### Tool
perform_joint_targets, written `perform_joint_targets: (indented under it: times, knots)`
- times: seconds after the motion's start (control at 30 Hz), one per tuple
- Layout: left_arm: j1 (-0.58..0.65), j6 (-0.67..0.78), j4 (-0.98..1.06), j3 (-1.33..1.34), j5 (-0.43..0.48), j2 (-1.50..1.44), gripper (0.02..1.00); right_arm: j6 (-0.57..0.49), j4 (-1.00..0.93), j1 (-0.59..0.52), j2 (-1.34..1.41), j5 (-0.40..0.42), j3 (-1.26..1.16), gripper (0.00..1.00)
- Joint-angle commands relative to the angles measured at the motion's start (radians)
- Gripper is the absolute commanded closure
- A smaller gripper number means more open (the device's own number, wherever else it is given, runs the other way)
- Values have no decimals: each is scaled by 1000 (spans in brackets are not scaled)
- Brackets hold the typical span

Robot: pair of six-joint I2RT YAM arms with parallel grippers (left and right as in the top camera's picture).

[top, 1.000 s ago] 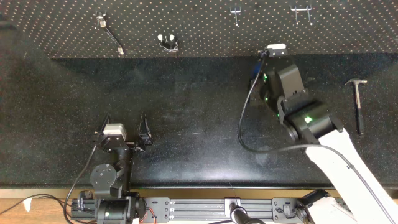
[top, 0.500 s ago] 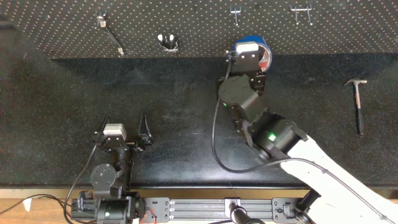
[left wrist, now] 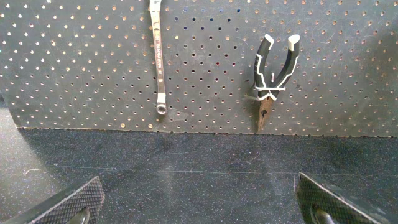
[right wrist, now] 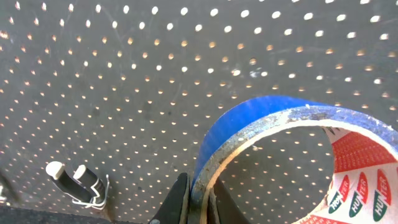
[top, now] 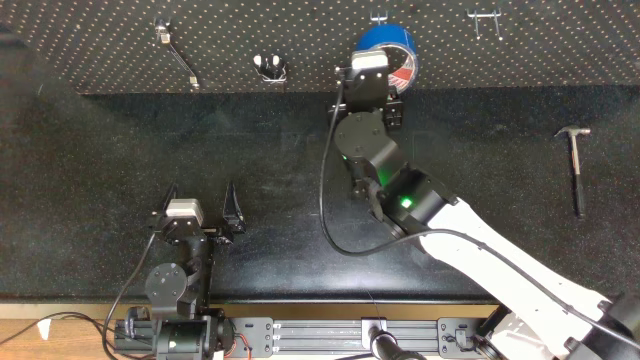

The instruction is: Place Tools Onto Pegboard

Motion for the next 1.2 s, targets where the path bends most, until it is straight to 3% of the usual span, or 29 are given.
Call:
perform_joint_targets:
  times: [0.03, 0.6, 0.77, 1.2]
  knots:
    - [4, 17, -6, -2, 14, -8, 23, -125, 70, 7, 48, 21, 17, 928]
    - [4, 17, -6, -2, 14, -8, 23, -176, 165, -79, 187, 21, 17, 928]
    - [4, 17, -6, -2, 14, -8, 23, -245, 227, -87, 221, 21, 17, 925]
    - [4, 17, -6, -2, 14, -8, 23, -247, 248, -132, 245, 20, 17, 923]
